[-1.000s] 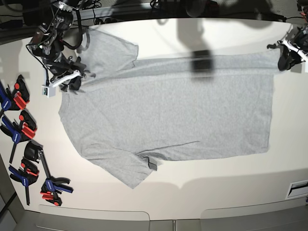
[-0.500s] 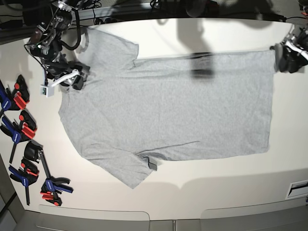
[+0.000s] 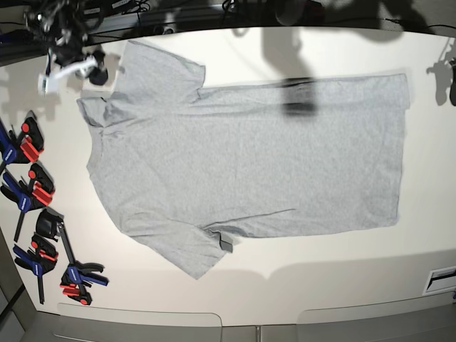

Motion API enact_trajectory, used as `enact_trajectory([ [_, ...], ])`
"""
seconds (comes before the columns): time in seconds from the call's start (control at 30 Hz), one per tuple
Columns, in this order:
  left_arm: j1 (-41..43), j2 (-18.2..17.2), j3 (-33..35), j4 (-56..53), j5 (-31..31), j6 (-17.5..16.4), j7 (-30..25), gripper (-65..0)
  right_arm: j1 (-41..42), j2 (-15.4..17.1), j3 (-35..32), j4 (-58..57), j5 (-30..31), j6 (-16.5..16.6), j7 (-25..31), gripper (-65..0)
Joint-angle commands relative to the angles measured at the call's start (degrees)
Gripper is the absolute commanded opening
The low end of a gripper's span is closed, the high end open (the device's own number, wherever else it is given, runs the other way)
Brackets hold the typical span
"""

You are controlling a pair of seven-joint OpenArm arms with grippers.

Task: Fold the T-shirt properly
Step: 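Grasp the sleeve near the right gripper and fold it inward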

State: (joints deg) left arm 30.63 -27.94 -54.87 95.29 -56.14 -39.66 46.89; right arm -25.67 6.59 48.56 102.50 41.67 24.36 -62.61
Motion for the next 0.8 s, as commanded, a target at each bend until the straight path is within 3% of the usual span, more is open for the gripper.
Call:
enact_trajectory([
  [0.0,0.17,-1.31,-0.59,0.81,-1.11,-0.34,-1.33,-40.4,-1.25,-0.42,0.11,1.11,1.07,0.31,0.7,-35.5],
  [0.27,0.15,-1.31,-0.59,0.81,-1.16,-0.34,-1.6,-40.4,-4.83,-7.41,-0.17,0.98,2.95,0.46,3.15,-35.5],
  [0.67,0.13,-1.33,-0.59,0.81,-1.16,-0.34,-1.6,-40.4,-4.79,-8.02,-2.84,-2.84,1.97,-1.03,5.86,-35.7],
  [0.7,0.13,-1.33,-0.59,0.81,-1.16,-0.34,-1.6,-40.4,-4.79,-8.02,-2.84,-3.72,2.08,-1.01,5.86,-37.8],
  [0.77,0.13,-1.33,-0.59,0.81,-1.14,-0.34,-1.62,-40.4,-4.72,-8.02,-2.84,-5.05,2.08,-0.28,6.27,-48.4],
])
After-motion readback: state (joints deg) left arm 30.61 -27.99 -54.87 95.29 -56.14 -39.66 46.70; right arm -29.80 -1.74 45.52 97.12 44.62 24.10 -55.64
